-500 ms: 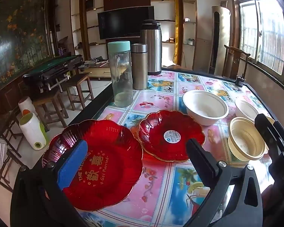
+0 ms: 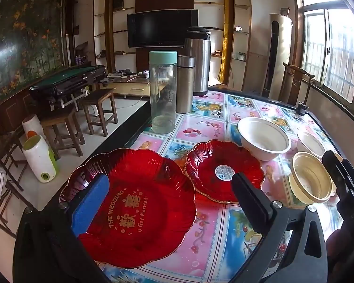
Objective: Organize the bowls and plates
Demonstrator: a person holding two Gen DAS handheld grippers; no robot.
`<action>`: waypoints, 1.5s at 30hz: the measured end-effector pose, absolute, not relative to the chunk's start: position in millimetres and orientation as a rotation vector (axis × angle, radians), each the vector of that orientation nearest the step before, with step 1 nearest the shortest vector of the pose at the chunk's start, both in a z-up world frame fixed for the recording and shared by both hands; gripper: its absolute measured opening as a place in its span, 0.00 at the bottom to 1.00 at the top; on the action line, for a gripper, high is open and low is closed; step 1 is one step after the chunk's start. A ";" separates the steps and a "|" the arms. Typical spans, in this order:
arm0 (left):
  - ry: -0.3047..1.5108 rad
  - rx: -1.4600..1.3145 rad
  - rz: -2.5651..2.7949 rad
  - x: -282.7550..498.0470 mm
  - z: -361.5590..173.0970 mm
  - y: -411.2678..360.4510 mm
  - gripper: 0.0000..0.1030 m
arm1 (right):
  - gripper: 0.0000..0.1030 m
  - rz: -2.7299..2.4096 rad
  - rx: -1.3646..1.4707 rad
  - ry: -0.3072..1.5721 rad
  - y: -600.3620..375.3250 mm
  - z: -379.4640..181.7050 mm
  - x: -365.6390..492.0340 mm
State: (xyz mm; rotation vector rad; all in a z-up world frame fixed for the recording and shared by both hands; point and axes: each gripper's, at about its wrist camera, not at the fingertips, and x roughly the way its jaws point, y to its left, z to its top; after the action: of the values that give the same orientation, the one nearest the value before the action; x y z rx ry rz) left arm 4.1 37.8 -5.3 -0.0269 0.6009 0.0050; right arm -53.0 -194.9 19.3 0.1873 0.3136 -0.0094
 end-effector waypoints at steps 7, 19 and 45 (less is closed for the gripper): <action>0.594 -0.019 0.002 3.8 -2.6 38.8 1.00 | 1.00 -0.008 0.187 0.326 -195.2 17.8 -50.5; 0.596 -0.018 0.003 2.9 -2.4 38.8 1.00 | 1.00 0.004 0.191 0.340 -195.3 16.2 -48.1; 0.621 0.004 -0.004 2.2 -13.3 31.7 1.00 | 1.00 0.009 0.181 0.349 -192.9 16.3 -48.8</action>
State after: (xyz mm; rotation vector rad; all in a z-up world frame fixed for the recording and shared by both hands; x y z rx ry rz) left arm 2.2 31.7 -13.3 0.0036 0.6209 -0.0044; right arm -48.8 -192.9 16.3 0.1806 0.3489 0.0086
